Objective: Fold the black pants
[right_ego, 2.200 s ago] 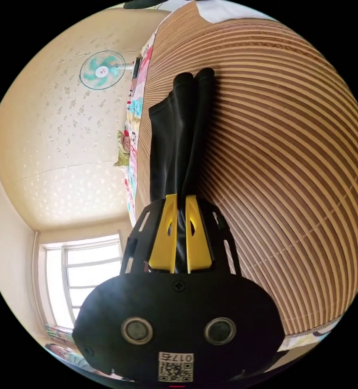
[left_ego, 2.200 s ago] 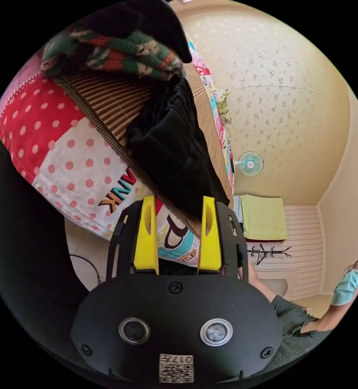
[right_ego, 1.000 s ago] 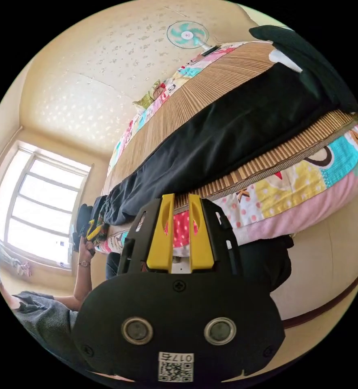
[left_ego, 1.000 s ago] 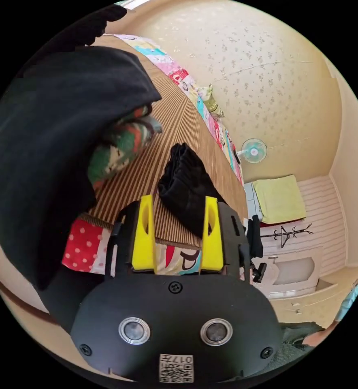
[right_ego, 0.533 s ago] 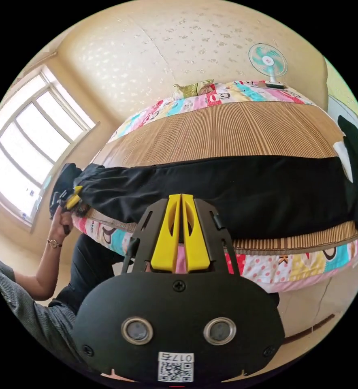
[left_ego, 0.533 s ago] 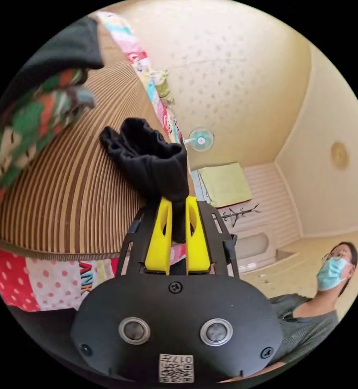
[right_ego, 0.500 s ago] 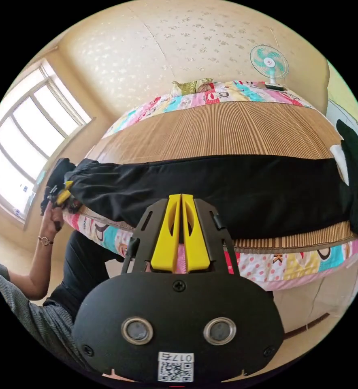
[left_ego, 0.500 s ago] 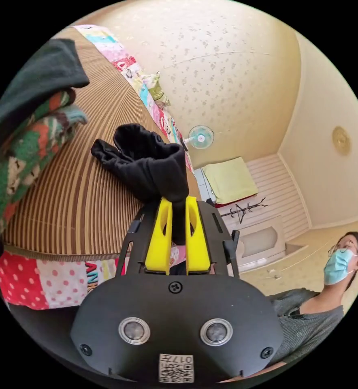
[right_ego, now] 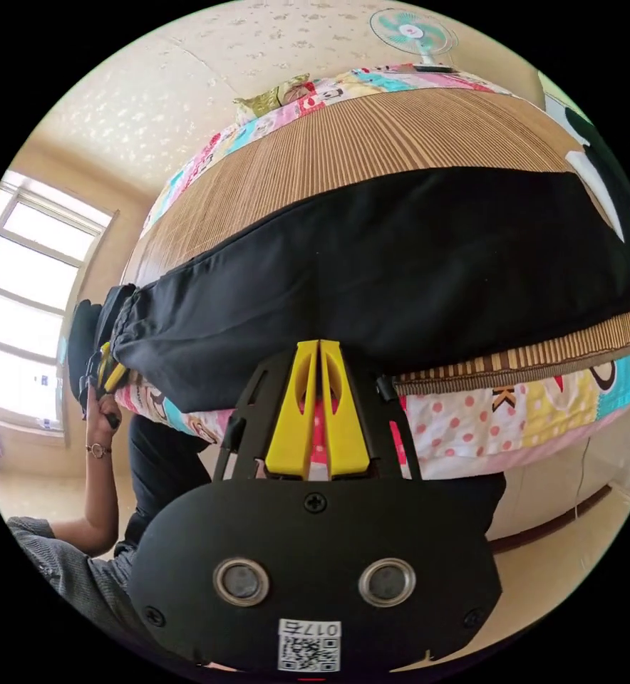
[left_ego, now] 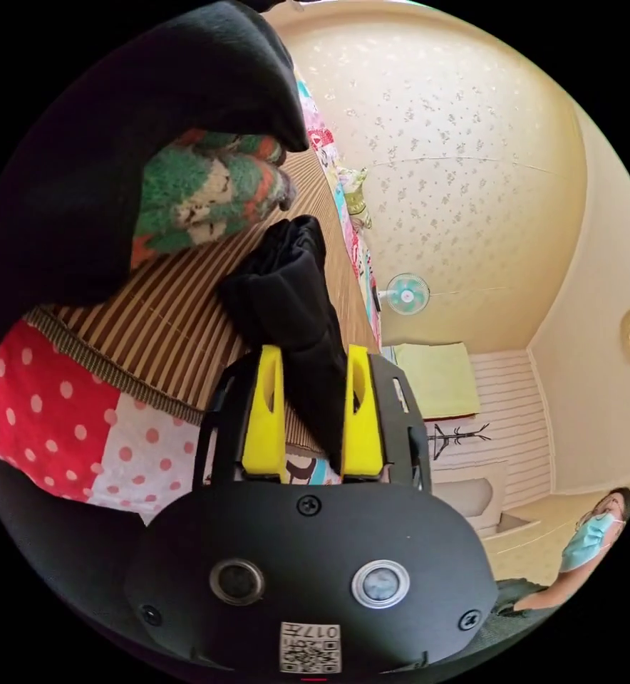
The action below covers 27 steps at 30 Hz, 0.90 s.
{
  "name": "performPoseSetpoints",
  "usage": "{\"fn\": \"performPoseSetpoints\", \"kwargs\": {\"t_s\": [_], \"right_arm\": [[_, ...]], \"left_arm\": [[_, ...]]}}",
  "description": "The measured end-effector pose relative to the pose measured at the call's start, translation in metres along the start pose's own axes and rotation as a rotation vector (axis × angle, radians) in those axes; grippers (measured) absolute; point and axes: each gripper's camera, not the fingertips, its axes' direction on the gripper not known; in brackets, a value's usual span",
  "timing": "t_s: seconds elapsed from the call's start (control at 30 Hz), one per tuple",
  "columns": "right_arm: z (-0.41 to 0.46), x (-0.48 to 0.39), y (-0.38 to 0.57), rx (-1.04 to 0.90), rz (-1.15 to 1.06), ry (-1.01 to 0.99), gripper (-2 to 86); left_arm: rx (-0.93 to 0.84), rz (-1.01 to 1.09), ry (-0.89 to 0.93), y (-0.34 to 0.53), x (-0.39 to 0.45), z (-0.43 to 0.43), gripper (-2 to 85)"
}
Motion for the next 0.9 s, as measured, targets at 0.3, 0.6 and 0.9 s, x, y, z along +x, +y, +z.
{"fn": "performPoseSetpoints", "kwargs": {"t_s": [0.3, 0.6, 0.9], "right_arm": [[0.060, -0.104, 0.014, 0.099, -0.220, -0.198, 0.5], [0.145, -0.191, 0.036, -0.221, -0.446, -0.479, 0.6], [0.044, 0.048, 0.069, 0.036, -0.039, -0.460, 0.7]], "left_arm": [[-0.033, 0.206, 0.211, 0.038, 0.055, 0.001, 5.2], [-0.101, 0.764, 0.118, 0.119, 0.201, 0.037, 6.2], [-0.598, 0.951, 0.023, 0.244, 0.185, 0.198, 10.8]]}}
